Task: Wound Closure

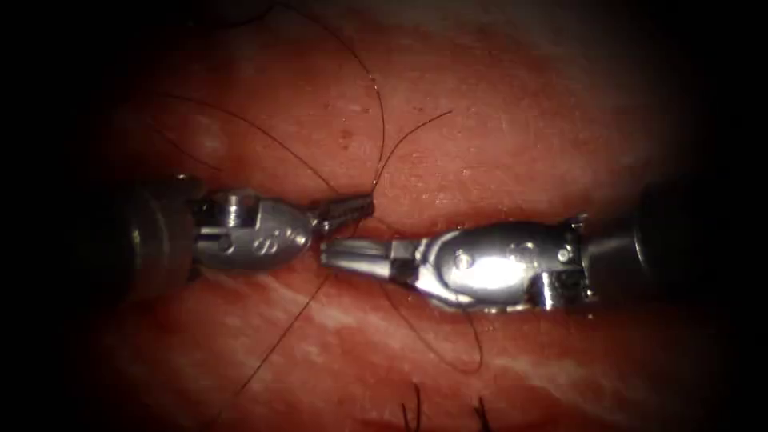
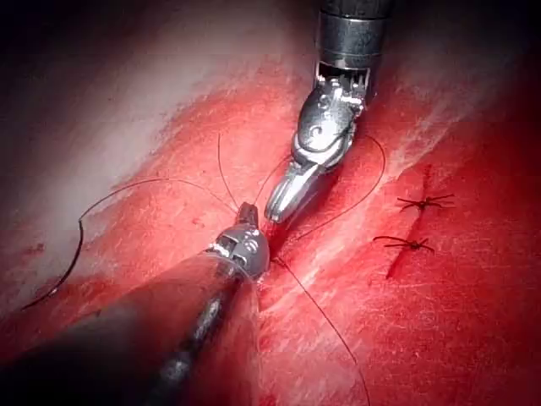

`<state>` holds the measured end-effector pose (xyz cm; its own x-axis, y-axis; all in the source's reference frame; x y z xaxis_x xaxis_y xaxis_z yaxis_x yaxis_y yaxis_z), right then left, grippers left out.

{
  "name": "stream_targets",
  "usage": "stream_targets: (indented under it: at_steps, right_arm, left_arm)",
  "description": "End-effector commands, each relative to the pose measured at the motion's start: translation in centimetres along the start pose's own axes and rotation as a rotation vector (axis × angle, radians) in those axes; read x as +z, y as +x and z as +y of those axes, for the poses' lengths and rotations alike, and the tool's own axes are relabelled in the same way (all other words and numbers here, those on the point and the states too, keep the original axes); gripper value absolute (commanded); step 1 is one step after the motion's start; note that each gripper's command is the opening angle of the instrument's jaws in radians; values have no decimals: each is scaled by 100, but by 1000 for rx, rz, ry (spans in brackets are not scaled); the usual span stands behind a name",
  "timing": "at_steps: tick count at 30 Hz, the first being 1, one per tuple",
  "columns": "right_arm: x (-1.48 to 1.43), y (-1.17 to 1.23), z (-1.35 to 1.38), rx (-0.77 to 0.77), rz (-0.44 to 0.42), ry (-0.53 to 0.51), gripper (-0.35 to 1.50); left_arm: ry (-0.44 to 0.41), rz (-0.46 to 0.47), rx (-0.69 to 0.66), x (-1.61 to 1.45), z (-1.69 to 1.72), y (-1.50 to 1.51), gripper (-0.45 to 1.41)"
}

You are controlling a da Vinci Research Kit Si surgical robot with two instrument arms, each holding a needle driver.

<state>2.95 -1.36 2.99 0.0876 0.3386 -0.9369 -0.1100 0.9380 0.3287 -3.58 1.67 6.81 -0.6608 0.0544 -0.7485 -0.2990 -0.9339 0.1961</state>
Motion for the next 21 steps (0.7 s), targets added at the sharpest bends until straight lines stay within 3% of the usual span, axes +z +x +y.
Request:
stream_targets:
  at_steps: [1,4,5,7,8,9,10,15,21]
  right_arm:
    - [-2,-4,-6,5,4,-12,-35]
    - [-8,0,-1,10,16,-49,-35]
    - [-8,1,1,12,28,-57,-20]
    - [-8,1,1,12,36,-62,-10]
    - [-7,2,1,12,43,-74,7]
    - [-4,1,3,14,40,-125,79]
    - [-2,0,7,17,38,-166,111]
    - [0,-9,12,13,28,-186,109]
    - [3,-21,2,0,-23,-158,94]
  left_arm:
    - [-3,2,-2,7,8,-2,-45]
    - [1,-3,-6,2,12,-3,-45]
    - [-5,-9,-4,0,16,-1,-45]
    - [-7,-11,-3,-1,18,0,-45]
    - [-8,-13,-2,-2,20,2,-45]
    - [-10,-15,-1,-4,25,8,-45]
    - [-12,-17,-1,-7,28,13,-45]
    - [-18,-26,-2,-20,36,30,-45]
    - [-22,-51,-4,-40,40,45,-45]
